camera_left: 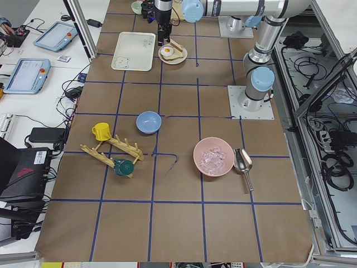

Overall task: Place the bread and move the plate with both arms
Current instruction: 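Lay the bread slice over the egg and open the right gripper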

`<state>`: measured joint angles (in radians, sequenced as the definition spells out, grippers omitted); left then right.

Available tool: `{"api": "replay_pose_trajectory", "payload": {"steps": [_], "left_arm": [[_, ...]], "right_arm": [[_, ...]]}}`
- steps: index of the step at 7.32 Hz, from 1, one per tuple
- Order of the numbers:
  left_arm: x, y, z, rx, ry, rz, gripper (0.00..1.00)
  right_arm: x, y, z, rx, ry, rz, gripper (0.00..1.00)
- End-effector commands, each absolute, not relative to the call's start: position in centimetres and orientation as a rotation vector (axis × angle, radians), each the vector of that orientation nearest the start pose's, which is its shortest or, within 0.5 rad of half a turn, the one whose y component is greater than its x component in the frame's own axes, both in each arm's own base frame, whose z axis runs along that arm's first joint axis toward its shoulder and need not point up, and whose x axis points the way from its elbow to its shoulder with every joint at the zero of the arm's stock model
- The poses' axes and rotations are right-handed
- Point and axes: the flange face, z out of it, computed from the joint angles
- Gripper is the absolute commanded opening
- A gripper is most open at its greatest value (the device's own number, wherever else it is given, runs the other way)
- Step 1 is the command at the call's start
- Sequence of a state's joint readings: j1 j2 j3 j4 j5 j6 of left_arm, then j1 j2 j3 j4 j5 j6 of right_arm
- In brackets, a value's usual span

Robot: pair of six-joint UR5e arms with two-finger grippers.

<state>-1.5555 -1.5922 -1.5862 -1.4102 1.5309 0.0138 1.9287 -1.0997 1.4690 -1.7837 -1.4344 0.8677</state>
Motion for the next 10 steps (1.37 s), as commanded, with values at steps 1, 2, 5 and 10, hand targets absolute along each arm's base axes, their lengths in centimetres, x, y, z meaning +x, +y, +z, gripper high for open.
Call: {"api": "replay_pose_trajectory", "payload": {"steps": [1,2,5,10], "left_arm": [[-12.9,-51.4,48.7,0.002,3.173,-0.198,1.0],[-12.9,-51.4,48.7,0.002,3.173,-0.201,1.0],[-12.9,-51.4,48.7,0.002,3.173,-0.198,1.0],[-13.4,-50.2,46.4,-0.002,3.18,-0.135,1.0]], "right_arm": [[36.8,-55.1,27.9,0.7,3.009,0.312,0.36],[36.8,-55.1,28.0,0.695,3.015,0.305,0.63],[33.9,-54.9,33.5,0.422,3.121,0.117,1.0],[20.3,-54.4,43.5,0.074,3.053,0.147,1.0]]}}
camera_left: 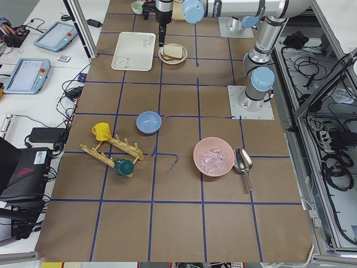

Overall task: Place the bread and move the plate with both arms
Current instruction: 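Raise the right gripper away while the left gripper reaches to the plate rim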

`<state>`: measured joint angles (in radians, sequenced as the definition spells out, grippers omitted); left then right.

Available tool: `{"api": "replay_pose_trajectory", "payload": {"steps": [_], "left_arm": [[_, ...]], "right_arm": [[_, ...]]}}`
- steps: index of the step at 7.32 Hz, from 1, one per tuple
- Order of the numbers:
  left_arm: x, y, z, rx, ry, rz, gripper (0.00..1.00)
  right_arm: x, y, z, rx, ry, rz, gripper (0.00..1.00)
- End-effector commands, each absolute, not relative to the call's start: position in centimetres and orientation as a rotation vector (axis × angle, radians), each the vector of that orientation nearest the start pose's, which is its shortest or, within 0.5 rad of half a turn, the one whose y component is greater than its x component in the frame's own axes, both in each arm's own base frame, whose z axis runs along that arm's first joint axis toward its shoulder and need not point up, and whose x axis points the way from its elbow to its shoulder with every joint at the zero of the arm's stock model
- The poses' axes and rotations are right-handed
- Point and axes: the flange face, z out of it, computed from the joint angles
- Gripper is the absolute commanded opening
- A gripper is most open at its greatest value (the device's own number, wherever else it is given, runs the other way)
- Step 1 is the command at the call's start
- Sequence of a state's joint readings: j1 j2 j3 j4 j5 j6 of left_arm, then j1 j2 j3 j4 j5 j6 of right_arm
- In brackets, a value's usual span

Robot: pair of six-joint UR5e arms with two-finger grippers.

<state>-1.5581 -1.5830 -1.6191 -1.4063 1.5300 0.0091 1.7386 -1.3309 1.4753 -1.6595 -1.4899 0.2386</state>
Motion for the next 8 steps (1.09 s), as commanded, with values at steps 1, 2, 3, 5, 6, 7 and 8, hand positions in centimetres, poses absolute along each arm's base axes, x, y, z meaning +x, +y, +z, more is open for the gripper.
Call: {"api": "replay_pose_trajectory", "payload": {"steps": [1,2,3,5,6,7,8], "left_arm": [[-13.7,-49.8,45.3,-0.027,3.186,-0.098,1.0],[-14.9,-49.4,43.6,-0.06,3.189,-0.039,1.0],[-17.1,-48.7,40.9,-0.125,3.185,0.051,1.0],[-20.8,-46.4,33.2,-0.126,3.162,0.203,1.0],[-21.6,-45.5,29.0,-0.173,3.176,0.178,1.0],[-22.4,-44.8,25.5,-0.185,3.234,0.176,1.0],[-22.6,-45.1,23.5,-0.19,3.25,0.165,1.0]], "right_arm": [[18.8,-54.1,44.4,-0.029,3.066,0.131,1.0],[18.7,-52.8,46.6,-0.048,3.064,0.086,1.0],[17.9,-51.8,47.1,-0.012,3.071,0.137,1.0],[15.8,-52.2,46.5,0.017,3.144,0.176,1.0],[15.7,-51.9,46.9,0.014,3.15,0.171,1.0],[15.8,-51.2,47.9,0.022,3.14,0.143,1.0],[16.0,-50.7,48.4,0.017,3.136,0.131,1.0]]}}
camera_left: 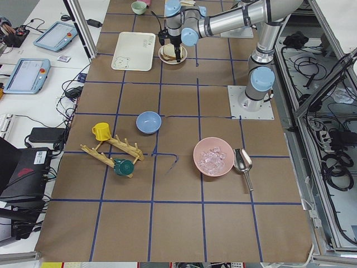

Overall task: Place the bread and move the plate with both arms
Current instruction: 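Raise the right gripper away while the left gripper reaches to the plate rim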

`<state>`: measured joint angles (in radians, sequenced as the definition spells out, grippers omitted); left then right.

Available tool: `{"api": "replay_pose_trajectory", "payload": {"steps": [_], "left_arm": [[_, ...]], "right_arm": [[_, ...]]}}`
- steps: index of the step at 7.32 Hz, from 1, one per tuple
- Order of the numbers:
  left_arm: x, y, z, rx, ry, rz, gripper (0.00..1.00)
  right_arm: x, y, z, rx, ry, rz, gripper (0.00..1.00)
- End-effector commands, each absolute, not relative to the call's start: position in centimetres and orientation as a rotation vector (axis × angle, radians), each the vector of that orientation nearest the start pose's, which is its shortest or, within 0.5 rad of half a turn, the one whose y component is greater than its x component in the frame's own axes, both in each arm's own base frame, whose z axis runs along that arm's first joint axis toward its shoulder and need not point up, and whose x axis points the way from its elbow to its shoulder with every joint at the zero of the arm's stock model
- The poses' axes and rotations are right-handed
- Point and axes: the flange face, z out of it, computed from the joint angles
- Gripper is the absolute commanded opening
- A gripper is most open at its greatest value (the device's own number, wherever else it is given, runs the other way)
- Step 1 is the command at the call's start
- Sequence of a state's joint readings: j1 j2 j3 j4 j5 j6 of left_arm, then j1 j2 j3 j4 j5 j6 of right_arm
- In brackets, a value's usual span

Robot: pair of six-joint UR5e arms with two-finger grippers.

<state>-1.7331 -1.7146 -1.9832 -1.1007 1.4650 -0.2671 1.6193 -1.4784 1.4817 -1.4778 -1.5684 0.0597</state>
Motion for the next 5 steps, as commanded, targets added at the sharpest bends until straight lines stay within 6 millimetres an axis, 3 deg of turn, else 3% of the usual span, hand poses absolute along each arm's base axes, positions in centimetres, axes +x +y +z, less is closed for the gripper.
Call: {"api": "replay_pose_trajectory", "payload": {"steps": [1,3,4,5], "left_arm": [[-22.8,-46.0,22.1,-0.251,3.251,0.148,1.0],[-23.2,-47.5,19.5,-0.333,3.262,0.087,1.0],[-23.8,-47.3,18.8,-0.316,3.26,0.102,0.95],[-25.1,-46.6,18.2,-0.274,3.253,0.12,0.83]], "right_arm": [[16.0,-50.8,48.2,0.018,3.133,0.138,1.0],[16.1,-50.7,48.4,0.015,3.131,0.133,1.0],[16.0,-50.6,48.5,0.01,3.136,0.135,1.0],[16.0,-50.6,48.7,0.003,3.134,0.121,1.0]]}}
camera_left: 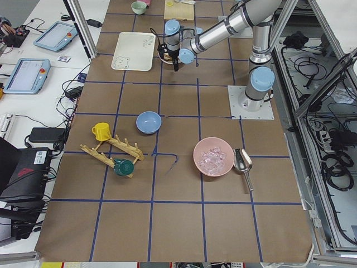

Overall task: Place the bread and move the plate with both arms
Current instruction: 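Raise the right gripper away while the left gripper reaches to the plate rim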

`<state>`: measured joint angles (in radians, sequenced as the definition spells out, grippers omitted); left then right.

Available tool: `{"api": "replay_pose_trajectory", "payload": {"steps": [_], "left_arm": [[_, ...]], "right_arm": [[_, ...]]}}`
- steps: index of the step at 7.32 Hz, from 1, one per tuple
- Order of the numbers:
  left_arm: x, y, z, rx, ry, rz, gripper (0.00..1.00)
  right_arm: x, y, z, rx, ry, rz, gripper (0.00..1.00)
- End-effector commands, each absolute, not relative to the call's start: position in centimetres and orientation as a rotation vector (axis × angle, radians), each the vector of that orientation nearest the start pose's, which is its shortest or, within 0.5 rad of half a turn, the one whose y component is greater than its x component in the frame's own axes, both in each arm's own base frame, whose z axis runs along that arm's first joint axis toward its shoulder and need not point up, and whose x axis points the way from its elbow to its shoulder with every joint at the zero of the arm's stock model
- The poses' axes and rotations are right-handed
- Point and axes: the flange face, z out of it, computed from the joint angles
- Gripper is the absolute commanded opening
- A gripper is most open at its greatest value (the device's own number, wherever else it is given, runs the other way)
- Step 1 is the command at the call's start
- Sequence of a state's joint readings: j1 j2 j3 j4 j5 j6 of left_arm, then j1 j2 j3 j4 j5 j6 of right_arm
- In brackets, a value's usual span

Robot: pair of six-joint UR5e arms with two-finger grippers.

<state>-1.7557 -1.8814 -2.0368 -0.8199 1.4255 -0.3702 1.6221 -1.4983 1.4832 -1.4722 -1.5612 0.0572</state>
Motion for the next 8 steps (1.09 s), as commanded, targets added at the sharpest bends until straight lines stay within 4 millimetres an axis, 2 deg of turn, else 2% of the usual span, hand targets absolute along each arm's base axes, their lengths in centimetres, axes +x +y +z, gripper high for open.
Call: {"api": "replay_pose_trajectory", "payload": {"steps": [1,2,4,5,6,7,8], "left_arm": [[-25.45,-46.49,18.08,-0.264,3.253,0.123,0.73],[-25.55,-46.46,18.02,-0.264,3.254,0.124,0.65],[-25.61,-46.59,18.15,-0.266,3.262,0.105,0.35],[-25.61,-46.59,18.15,-0.273,3.261,0.105,0.25],[-25.63,-46.71,18.27,-0.273,3.262,0.1,0.05],[-25.64,-46.82,18.46,-0.26,3.264,0.092,0.0],[-25.68,-46.99,18.63,-0.255,3.266,0.084,0.0]], "right_arm": [[16.03,-50.54,48.83,0.003,3.131,0.116,1.0],[16.03,-50.64,49.03,0.003,3.131,0.102,1.0],[15.85,-50.42,49.29,0.025,3.133,0.102,1.0],[15.85,-50.32,49.51,0.022,3.133,0.097,1.0],[15.83,-50.31,49.32,0.022,3.134,0.099,1.0],[15.82,-50.35,49.42,0.022,3.136,0.092,1.0],[15.74,-50.34,49.28,0.024,3.143,0.094,1.0]]}}
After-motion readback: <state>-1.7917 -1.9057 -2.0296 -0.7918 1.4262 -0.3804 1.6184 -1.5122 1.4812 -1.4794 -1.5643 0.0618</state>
